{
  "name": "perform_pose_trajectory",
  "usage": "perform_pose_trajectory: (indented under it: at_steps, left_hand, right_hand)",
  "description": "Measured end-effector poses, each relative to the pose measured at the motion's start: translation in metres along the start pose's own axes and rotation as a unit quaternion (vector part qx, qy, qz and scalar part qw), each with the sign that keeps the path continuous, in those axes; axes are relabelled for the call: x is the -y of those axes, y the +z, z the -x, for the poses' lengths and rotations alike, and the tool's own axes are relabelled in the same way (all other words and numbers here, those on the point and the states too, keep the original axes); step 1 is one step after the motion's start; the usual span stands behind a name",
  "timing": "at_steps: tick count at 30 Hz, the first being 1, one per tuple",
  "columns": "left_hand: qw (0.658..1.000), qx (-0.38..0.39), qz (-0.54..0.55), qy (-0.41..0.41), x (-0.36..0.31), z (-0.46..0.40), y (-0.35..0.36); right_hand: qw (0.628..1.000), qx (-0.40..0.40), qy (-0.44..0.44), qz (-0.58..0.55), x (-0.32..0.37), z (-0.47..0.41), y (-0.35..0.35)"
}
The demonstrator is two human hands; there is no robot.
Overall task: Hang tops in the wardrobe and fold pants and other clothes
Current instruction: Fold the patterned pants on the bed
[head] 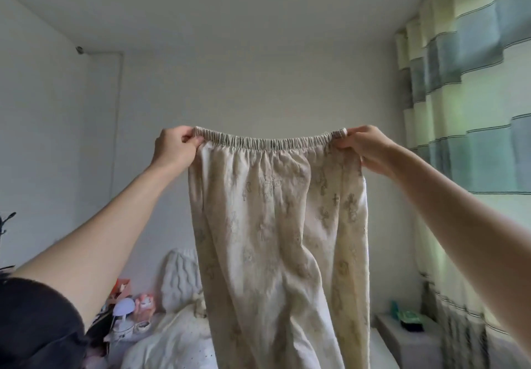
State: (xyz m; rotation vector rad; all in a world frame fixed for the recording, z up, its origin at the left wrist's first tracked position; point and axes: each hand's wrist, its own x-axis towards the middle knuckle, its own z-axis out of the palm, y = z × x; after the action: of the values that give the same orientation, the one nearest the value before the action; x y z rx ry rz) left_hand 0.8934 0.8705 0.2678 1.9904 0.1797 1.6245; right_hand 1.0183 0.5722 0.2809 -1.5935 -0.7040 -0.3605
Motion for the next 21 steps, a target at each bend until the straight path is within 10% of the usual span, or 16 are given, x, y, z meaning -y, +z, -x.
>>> perform_pose_trajectory:
  at_steps: [21]
  left_hand:
    - [0.901, 0.338, -0.010, -0.273, 0.069, 0.228, 0.061]
  right_hand:
    - [0.944, 0.178, 0.254, 0.108, -0.193, 0.164, -0.053]
